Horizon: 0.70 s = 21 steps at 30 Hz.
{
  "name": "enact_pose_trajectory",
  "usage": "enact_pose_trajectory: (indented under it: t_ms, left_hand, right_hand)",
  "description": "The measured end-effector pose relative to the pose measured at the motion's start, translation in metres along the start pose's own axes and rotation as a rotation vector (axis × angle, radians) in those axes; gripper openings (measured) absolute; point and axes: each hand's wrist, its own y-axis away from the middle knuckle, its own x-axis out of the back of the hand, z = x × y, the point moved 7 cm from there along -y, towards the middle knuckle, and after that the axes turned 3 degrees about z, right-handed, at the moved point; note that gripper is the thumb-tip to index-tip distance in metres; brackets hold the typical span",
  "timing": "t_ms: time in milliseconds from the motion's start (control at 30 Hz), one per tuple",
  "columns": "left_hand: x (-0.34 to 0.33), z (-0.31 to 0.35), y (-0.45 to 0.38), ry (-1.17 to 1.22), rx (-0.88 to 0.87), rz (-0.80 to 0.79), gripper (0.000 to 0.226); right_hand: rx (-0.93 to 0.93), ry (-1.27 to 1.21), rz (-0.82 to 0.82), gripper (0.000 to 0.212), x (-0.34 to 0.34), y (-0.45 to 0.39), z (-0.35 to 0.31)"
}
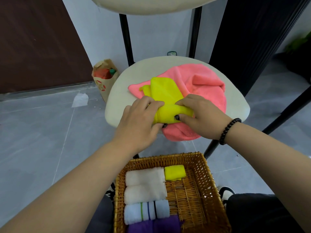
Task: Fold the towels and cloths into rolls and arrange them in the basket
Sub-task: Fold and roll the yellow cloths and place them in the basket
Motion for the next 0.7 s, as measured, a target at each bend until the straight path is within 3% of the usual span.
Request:
enact_pose_trajectory:
  t_ms: [233,333,400,500,600,700]
  left_hand:
    - [0.003,-0.006,-0.006,0.142,0.125,-0.049,0.044]
    - [0.001,-0.013,-0.008,0.356,0.223,-0.13,0.034]
    - [0.001,-0.024,-0.013,0.546,0.34,-0.084,0.025]
    - [-0.002,-0.047,-0.027,0.616,0.527,0.051,0.003]
    - [-0.014,-0.058,-0.042,0.607,0.678,0.071,0.004]
    - [-0.03,-0.06,-0.053,0.608,0.784,0.041,0.033]
  right_hand:
    - [0.029,-0.008,0.011,0.043,0.004,0.002,-0.005]
    - [0.049,0.039,-0.022,0.038,0.006,0.005,-0.007]
    - [0.059,0.032,-0.023,0.036,0.007,0.006,-0.008]
    - [0.068,0.023,-0.005,0.035,0.006,0.008,-0.01]
    - [0.127,0.041,0.004,0.034,0.002,0.012,-0.016]
    - [0.227,0.092,0.027,0.034,-0.003,0.016,-0.022]
